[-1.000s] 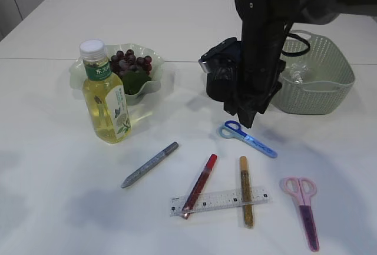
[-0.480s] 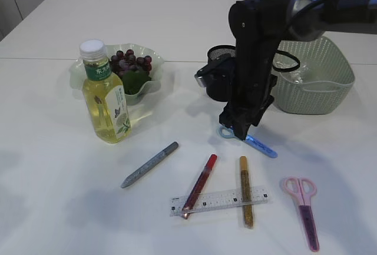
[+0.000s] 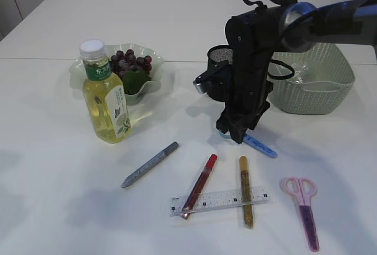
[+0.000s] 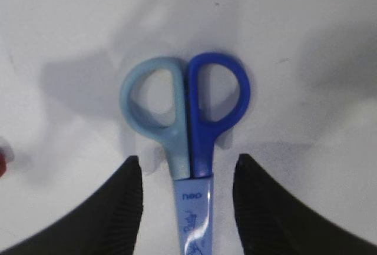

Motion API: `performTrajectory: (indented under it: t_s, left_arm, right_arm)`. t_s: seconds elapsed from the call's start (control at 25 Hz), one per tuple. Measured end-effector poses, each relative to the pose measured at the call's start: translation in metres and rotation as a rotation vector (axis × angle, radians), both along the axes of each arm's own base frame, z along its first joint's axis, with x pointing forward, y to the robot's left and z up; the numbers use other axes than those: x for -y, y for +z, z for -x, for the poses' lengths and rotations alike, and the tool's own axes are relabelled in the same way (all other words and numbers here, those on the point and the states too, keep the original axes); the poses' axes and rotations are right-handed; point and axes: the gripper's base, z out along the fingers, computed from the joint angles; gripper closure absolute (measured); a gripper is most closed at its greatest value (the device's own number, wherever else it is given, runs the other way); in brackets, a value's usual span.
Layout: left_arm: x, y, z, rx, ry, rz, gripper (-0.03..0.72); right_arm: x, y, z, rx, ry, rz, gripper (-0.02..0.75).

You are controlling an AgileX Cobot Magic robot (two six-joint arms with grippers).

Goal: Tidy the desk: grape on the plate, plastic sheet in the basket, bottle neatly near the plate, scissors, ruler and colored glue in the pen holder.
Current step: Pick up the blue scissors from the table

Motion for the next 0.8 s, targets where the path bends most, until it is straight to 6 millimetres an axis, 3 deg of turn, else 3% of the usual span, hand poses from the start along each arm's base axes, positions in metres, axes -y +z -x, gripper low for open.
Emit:
performTrajectory:
  t_s: [0.8]
  left_arm:
    - [0.000, 0.000, 0.000, 0.000, -0.002, 0.000, 0.190]
  right_arm:
    - [0.002, -0.014, -0.005, -0.013, -0.022, -0.020, 0.343]
